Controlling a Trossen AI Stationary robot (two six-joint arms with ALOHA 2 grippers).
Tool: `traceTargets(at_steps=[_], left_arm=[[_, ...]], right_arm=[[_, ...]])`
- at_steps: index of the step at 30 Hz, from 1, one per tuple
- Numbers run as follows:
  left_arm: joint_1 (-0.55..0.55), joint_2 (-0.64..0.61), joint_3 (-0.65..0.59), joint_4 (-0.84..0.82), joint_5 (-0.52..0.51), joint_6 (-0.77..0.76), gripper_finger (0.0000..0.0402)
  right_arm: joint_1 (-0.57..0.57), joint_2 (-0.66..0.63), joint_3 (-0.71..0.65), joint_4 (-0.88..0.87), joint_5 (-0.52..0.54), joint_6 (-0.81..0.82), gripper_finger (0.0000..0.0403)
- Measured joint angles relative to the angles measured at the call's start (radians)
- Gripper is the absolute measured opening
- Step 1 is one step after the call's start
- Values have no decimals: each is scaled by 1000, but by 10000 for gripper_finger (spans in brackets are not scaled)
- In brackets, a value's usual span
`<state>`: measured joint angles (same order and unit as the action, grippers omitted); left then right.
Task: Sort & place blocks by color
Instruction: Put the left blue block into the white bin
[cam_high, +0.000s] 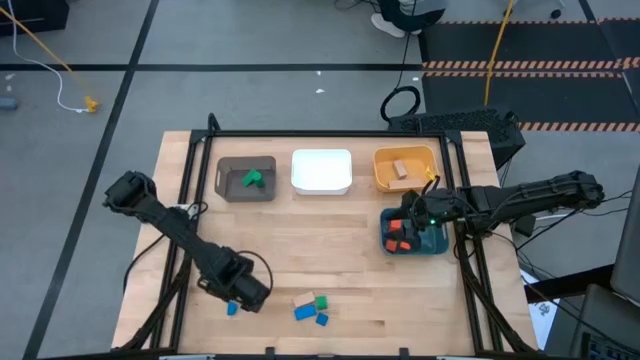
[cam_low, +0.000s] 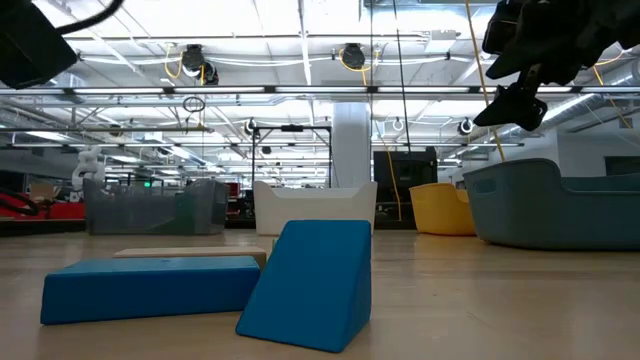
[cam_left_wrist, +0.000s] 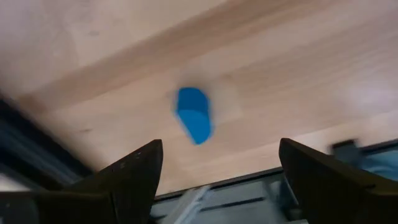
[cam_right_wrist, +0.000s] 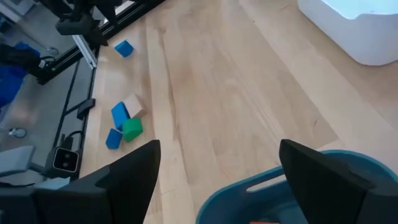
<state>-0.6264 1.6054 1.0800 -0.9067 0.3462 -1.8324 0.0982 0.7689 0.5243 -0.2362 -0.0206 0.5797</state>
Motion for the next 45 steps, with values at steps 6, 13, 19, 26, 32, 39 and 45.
traceTargets(at_steps=[6, 13, 19, 26, 32, 39, 45], left_arm=[[-50, 0, -78, 134, -17, -161, 321], [-105, 1, -200, 344, -15, -286, 321], [-122, 1, -262, 386, -64, -318, 310], [-122, 1, -289, 386, -64, -297, 179], [-109, 1, -289, 390, -62, -222, 87], [-62, 1, -289, 396, -51, -114, 87], [22, 1, -289, 416, -66, 67, 87]], right_arm=[[0, 0, 0, 0, 0, -21, 318], [0, 0, 0, 0, 11, -28, 318], [0, 0, 0, 0, 54, -35, 318], [0, 0, -1, 0, 102, -35, 318], [0, 0, -1, 0, 106, -42, 318], [0, 0, -1, 0, 119, -37, 318], [0, 0, -1, 0, 136, -24, 318]])
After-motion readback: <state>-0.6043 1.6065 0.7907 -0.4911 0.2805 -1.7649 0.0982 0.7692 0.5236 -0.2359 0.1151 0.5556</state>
